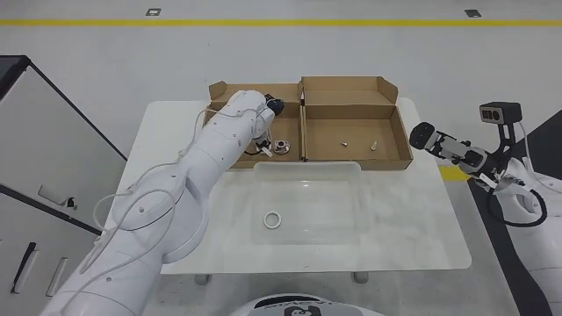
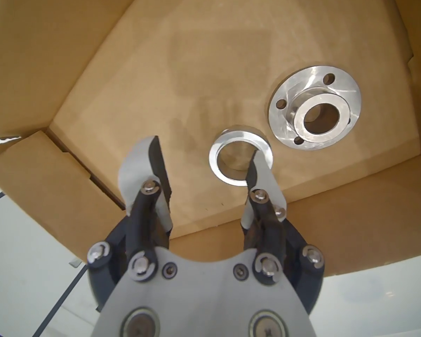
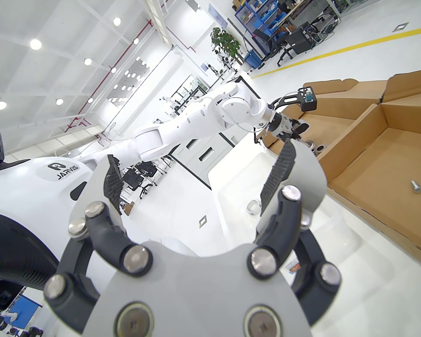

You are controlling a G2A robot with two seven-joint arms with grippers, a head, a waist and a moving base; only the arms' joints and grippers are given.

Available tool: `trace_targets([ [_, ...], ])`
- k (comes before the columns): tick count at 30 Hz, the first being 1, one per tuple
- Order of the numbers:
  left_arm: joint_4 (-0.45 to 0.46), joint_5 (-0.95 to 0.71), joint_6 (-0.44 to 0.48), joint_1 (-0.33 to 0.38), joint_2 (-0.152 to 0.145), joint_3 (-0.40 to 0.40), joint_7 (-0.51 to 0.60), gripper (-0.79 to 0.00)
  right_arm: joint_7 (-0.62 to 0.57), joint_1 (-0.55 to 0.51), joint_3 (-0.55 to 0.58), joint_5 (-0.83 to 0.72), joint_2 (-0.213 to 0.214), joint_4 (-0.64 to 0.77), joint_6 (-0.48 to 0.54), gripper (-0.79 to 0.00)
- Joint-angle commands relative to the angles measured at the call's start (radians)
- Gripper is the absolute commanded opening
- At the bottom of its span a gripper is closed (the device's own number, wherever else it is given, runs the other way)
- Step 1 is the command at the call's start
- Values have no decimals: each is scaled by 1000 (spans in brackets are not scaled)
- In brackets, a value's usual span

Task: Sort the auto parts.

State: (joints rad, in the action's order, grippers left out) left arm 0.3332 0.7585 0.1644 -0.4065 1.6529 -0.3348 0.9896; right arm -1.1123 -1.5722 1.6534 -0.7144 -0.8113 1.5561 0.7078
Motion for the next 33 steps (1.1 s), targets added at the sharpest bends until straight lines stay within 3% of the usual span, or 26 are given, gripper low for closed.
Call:
trace_targets([
  [1, -5, 2, 1, 7, 1, -5, -9, -71, 0, 0, 0, 0, 0, 0, 0, 0],
  [6, -15, 27, 21, 40, -6, -16, -48, 0, 0, 0, 0, 0, 0, 0, 0, 0],
  [9, -13, 48, 61, 62, -18, -22, -75, 0, 0, 0, 0, 0, 0, 0, 0, 0],
  [15, 35, 80, 226, 92, -56, -38, -106, 0, 0, 0, 0, 0, 0, 0, 0, 0],
  [17, 77, 73, 319, 94, -73, -49, -93, 0, 0, 0, 0, 0, 0, 0, 0, 0],
  [21, 171, 84, 390, 86, -118, -75, -78, 0, 0, 0, 0, 0, 0, 0, 0, 0],
  [27, 477, 155, 405, 15, -221, -133, 47, 0, 0, 0, 0, 0, 0, 0, 0, 0],
  [33, 948, 217, 426, -168, -372, -299, 240, 0, 0, 0, 0, 0, 0, 0, 0, 0],
])
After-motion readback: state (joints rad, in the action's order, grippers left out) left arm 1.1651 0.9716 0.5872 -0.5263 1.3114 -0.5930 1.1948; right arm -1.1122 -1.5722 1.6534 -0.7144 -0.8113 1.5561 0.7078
